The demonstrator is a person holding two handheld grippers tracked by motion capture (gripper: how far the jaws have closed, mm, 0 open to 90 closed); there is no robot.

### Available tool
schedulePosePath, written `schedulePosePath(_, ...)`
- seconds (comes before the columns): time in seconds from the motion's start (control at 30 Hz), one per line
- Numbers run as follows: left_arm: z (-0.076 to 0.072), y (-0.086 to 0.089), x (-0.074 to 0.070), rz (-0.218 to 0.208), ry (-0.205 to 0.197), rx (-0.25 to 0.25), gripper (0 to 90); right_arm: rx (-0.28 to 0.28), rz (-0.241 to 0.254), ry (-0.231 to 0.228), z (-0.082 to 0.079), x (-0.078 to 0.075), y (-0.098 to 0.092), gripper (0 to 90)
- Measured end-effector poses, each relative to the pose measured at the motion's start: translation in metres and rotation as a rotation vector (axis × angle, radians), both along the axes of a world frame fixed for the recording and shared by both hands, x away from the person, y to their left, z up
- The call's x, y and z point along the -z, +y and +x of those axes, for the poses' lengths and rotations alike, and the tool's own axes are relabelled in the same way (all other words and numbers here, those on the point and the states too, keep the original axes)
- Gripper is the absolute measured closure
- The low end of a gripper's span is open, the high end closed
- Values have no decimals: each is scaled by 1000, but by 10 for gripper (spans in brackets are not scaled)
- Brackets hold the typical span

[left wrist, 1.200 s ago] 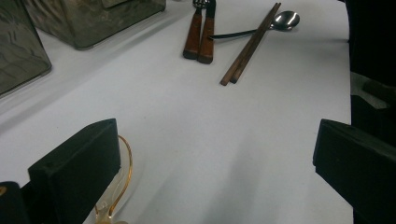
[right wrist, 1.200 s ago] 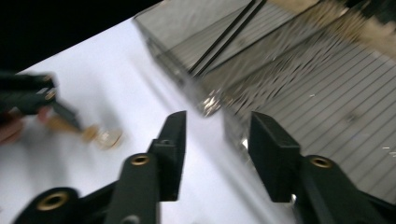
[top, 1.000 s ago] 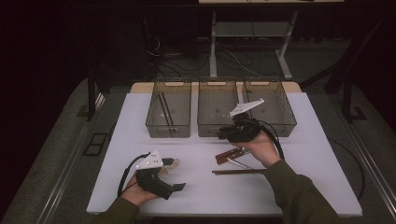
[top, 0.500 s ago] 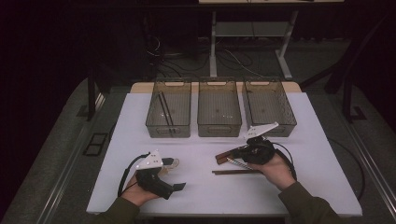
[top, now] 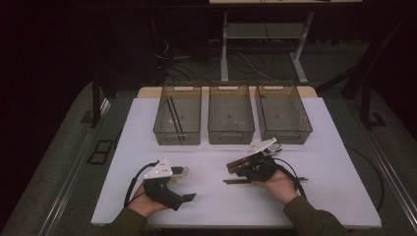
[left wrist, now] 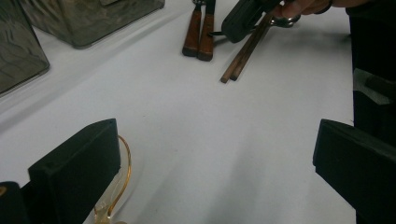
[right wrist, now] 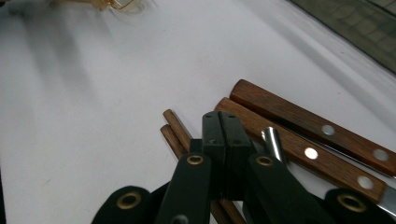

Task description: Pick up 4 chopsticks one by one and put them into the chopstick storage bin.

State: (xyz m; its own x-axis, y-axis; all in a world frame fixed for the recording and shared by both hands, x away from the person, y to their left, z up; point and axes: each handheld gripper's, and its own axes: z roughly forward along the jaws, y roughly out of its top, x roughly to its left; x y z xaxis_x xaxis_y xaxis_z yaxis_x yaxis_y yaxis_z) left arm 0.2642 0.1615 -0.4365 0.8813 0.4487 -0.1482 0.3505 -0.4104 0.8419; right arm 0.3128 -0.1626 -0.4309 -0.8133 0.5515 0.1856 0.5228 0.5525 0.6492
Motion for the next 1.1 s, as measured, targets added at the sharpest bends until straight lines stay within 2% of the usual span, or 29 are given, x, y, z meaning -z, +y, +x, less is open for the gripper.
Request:
schedulePosePath(0.17, 0, 0, 0, 1, 0, 0, 0, -25, -23, 7, 1, 9, 13, 897)
schedulePosePath(0.4, 0, 0, 0, -2, 0, 0, 0, -40, -34, 9, -2, 14, 24, 896)
schedulePosePath(0.57, 0, 1, -1, -3, -1, 0, 0, -57, -35, 19, -6, 13, 25, 897)
schedulePosePath(0.77, 0, 1, -1, 1, -1, 3, 0, -108, -47, 30, -12, 12, 27, 897)
schedulePosePath(1.03, 0, 1, -1, 1, -1, 4, 0, -121, -52, 55, -20, 11, 29, 897)
schedulePosePath(1.1, 0, 1, -1, 1, -1, 5, 0, -149, -58, 60, -21, 10, 29, 897)
